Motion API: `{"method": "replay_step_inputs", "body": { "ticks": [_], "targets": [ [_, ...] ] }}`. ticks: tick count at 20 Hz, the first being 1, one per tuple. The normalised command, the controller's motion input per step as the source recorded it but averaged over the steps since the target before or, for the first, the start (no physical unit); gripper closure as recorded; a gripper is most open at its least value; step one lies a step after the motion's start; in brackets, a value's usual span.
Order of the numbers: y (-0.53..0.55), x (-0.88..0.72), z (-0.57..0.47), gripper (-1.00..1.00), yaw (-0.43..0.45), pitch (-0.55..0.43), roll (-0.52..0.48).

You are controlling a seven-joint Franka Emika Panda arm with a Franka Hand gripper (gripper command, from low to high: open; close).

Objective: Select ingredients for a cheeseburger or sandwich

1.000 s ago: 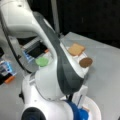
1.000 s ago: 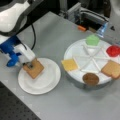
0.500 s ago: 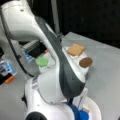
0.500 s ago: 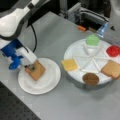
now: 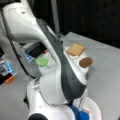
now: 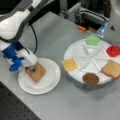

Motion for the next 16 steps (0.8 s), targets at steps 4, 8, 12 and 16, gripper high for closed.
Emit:
{"method": "replay_step_inputs", "body": {
  "ticks": [4,8,12,16],
  "targets": [
    [0.04,0.06,-0.19,1.0,0.132,-0.101,-0.092],
    [0.02,0.0,-0.09,1.0,0.167,-0.105,-0.091],
    [0.03,-0.03,-0.05,1.0,0.148,-0.092,-0.117],
    [0.05,-0.06,-0.05,1.0,0.14,-0.08,-0.115]
  ]
}}
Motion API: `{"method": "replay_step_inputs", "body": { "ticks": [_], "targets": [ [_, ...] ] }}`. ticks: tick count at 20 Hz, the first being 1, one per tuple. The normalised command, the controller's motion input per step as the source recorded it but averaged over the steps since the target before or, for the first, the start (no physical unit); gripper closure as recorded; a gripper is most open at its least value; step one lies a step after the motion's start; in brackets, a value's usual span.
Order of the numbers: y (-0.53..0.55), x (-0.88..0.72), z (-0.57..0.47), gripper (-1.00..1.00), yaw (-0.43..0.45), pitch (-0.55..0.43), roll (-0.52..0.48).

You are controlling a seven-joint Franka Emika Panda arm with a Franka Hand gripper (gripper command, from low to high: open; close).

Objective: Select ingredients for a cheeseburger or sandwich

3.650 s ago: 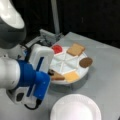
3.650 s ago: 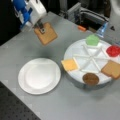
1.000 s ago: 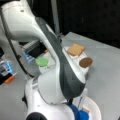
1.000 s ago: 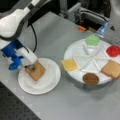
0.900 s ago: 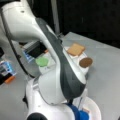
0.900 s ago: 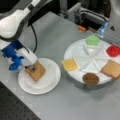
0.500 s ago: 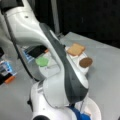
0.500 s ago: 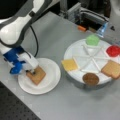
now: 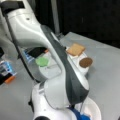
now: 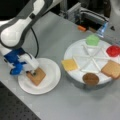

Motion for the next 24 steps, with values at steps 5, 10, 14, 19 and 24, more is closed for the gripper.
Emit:
{"method": "replay_step_inputs", "body": {
  "ticks": [5,10,14,19,24],
  "targets": [
    [0.08,-0.08,-0.05,1.0,0.12,-0.059,-0.106],
    [0.12,-0.11,-0.05,1.0,0.083,-0.043,-0.106],
    [0.13,-0.14,-0.04,1.0,0.067,-0.042,-0.115],
    [0.13,-0.16,-0.03,-1.0,0.071,-0.052,-0.115],
    [0.12,-0.15,-0.03,-1.0,0.058,-0.061,-0.118]
  ]
}}
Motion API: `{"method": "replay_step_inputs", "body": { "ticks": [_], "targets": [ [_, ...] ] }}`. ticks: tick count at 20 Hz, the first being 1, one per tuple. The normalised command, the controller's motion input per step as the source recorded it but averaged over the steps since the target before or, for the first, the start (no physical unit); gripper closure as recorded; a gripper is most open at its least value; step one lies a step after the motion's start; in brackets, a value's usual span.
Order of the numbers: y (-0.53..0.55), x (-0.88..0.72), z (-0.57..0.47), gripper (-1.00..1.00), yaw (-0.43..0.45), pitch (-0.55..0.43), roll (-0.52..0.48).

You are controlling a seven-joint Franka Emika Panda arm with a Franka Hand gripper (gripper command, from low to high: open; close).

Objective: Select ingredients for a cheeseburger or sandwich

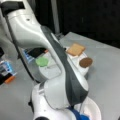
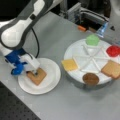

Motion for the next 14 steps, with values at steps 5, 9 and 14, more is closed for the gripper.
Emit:
{"method": "replay_step_inputs", "body": {
  "ticks": [5,9,14],
  "targets": [
    [0.07,-0.14,0.01,-1.0,0.061,-0.05,-0.124],
    [0.02,-0.14,0.06,-1.0,0.072,-0.031,-0.15],
    [0.02,-0.14,0.15,-1.0,0.089,0.005,-0.192]
  ]
}}
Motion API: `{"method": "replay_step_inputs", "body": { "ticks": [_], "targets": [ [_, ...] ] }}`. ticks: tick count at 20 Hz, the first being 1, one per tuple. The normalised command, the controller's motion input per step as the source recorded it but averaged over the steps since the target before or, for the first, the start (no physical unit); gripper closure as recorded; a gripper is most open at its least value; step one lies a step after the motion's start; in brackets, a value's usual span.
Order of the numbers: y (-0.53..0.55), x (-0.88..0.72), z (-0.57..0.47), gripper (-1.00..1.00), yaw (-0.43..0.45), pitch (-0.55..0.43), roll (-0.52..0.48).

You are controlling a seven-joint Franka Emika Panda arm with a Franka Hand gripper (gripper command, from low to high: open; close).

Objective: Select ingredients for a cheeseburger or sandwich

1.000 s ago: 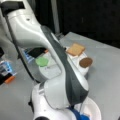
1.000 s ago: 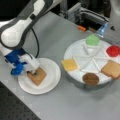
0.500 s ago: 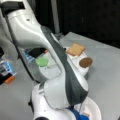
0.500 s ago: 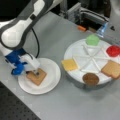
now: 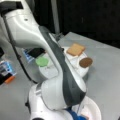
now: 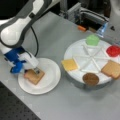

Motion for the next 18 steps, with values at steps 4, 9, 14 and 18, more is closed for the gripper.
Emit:
{"method": "replay_step_inputs", "body": {
  "ticks": [4,9,14,18],
  "targets": [
    [0.13,-0.11,0.24,-1.0,0.043,0.055,-0.208],
    [0.34,-0.05,0.18,-1.0,-0.09,0.075,-0.211],
    [0.55,0.01,0.11,-1.0,-0.276,0.11,-0.362],
    [0.5,0.0,0.2,-1.0,-0.165,0.075,-0.448]
  ]
}}
